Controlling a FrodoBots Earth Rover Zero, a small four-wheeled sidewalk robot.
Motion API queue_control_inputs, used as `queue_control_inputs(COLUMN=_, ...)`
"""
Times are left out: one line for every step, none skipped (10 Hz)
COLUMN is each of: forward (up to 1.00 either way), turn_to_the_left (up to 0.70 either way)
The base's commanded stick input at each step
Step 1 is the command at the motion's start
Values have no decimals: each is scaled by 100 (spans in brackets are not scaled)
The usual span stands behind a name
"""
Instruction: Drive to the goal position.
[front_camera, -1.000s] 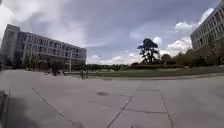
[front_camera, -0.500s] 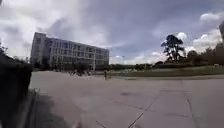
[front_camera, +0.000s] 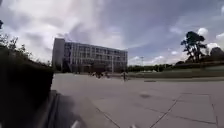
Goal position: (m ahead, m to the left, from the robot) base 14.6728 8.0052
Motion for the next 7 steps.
queue_control_inputs(forward=70, turn_to_the_left=0)
queue_control_inputs(forward=70, turn_to_the_left=0)
queue_control_inputs(forward=70, turn_to_the_left=0)
queue_control_inputs(forward=70, turn_to_the_left=0)
queue_control_inputs(forward=70, turn_to_the_left=2)
queue_control_inputs(forward=70, turn_to_the_left=12)
queue_control_inputs(forward=70, turn_to_the_left=35)
